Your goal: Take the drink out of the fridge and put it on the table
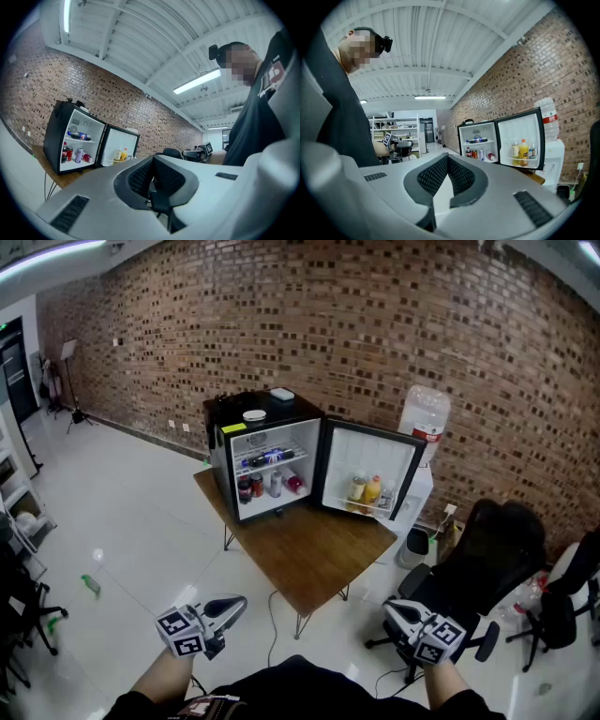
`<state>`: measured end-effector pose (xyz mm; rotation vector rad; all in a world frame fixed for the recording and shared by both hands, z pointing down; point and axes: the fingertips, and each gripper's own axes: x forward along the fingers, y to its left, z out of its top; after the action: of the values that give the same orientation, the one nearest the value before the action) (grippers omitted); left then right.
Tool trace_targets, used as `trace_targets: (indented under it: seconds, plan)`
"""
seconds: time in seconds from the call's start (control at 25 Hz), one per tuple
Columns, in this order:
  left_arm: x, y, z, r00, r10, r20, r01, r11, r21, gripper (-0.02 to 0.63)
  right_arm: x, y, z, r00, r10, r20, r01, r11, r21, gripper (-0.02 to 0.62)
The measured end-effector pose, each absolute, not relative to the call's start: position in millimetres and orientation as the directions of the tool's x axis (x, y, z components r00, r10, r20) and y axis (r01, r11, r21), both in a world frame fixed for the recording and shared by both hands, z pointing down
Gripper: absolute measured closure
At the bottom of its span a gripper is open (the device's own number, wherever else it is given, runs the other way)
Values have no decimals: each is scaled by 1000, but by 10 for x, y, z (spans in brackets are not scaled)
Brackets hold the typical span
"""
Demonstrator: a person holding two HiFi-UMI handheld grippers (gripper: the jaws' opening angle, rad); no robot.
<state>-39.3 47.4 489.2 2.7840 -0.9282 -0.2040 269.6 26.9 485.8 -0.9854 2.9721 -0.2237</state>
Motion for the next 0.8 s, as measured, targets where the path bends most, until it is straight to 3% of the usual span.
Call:
trace_targets:
  seconds: [0.4,0.8]
  plan:
    - [-189,133,4689,774,-629,-75,-605,-769,204,609,2779,-230,4591,-819,-574,13,-574,817,-63,584]
    - [-1412,-485,4762,821,-570,-25,-563,-817,126,609,1307,-1254,4534,-781,-615,109,-603,788,125,578]
